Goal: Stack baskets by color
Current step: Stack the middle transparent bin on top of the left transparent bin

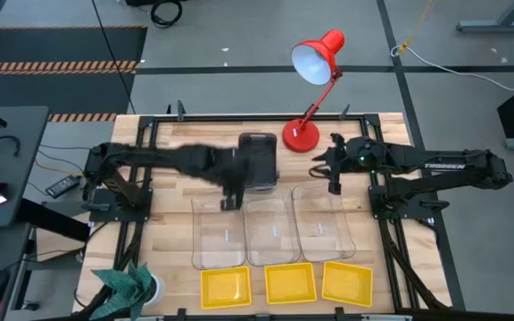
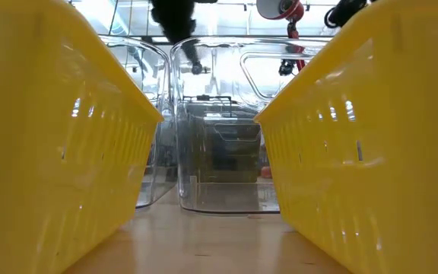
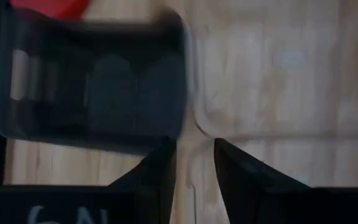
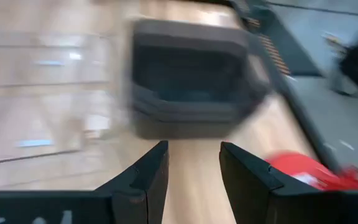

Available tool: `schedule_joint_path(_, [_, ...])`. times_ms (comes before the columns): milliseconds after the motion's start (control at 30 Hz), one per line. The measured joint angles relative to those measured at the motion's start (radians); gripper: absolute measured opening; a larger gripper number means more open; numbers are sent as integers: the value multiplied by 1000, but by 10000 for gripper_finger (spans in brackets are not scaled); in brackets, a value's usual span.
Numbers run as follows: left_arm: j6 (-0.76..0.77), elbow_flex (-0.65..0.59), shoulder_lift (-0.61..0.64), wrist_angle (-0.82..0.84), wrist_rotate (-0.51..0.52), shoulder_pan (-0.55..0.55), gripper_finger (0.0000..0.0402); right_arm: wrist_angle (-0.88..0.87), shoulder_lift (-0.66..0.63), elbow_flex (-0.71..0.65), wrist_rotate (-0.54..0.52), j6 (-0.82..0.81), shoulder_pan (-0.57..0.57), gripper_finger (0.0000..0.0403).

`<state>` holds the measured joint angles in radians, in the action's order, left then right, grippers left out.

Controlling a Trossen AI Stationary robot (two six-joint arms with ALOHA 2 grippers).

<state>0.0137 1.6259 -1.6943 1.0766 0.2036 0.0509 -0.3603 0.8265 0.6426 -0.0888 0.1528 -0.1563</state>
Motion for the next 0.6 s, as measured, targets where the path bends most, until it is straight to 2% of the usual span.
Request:
schedule_joint_path(100, [-7, -48, 1, 4, 64, 83, 104, 18, 4, 0, 51, -2, 46, 148])
schedule_joint_path(200, [21, -64, 3, -11, 40, 165, 95, 54, 20, 0, 53, -3, 97, 148])
schedule_joint_path(400, [178, -64, 6, -69, -28, 307, 78, 121, 56, 0, 54, -1, 154, 148])
schedule_joint_path(500, [256, -64, 6, -51, -20, 355, 80, 135, 66, 0, 54, -19, 162, 148])
schedule_joint_path(600, [328, -64, 6, -26, 30, 397, 89, 129, 72, 0, 54, -37, 169, 148])
